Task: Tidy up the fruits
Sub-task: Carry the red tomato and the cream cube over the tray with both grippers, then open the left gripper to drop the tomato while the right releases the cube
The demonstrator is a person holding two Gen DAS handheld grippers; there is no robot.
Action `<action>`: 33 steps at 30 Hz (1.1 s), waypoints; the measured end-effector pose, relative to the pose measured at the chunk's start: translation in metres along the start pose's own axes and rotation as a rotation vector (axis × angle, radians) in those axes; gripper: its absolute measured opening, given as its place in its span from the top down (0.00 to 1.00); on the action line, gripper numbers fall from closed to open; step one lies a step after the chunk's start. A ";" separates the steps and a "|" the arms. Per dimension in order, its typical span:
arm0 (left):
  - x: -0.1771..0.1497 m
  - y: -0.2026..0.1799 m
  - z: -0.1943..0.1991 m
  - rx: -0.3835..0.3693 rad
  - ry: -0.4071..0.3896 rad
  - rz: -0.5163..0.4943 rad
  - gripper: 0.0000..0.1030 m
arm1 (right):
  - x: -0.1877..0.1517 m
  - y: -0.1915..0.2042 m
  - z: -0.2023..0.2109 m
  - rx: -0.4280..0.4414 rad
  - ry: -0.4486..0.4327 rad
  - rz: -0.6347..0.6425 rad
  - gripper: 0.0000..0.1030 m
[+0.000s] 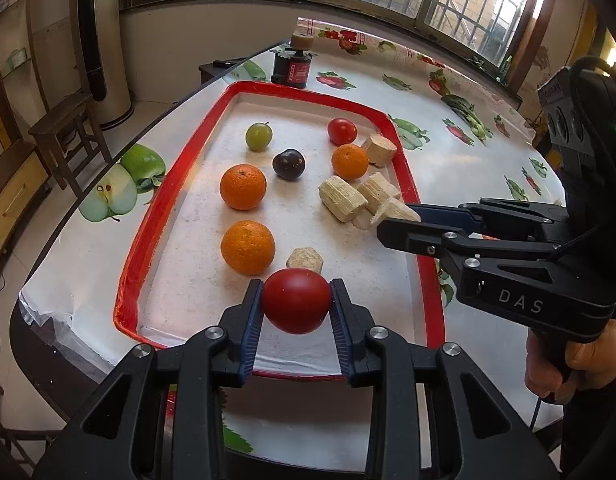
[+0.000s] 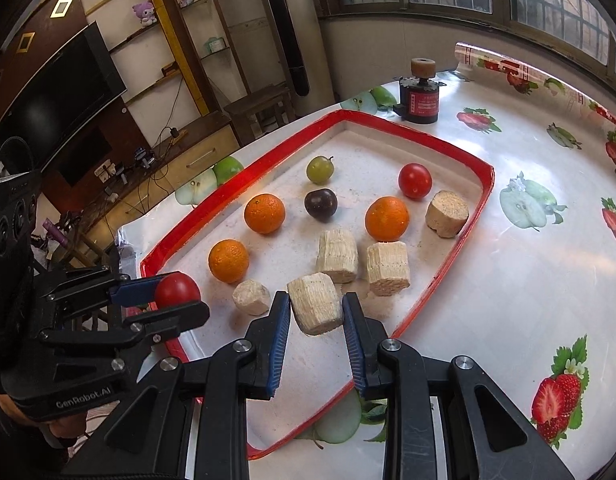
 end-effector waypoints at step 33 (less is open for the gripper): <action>-0.010 0.009 -0.017 0.105 0.014 -0.028 0.27 | -0.009 -0.001 -0.015 0.019 0.025 -0.005 0.63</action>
Point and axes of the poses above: each gripper's, at about its wrist camera, not at the fingertips, and z roughly against the way its jaws point, y to its left, x to its top, the point moved 9 cm from there along -z, roughly the way its jaws point, and after that the axes turned 15 degrees about z, right-handed, at the moved point
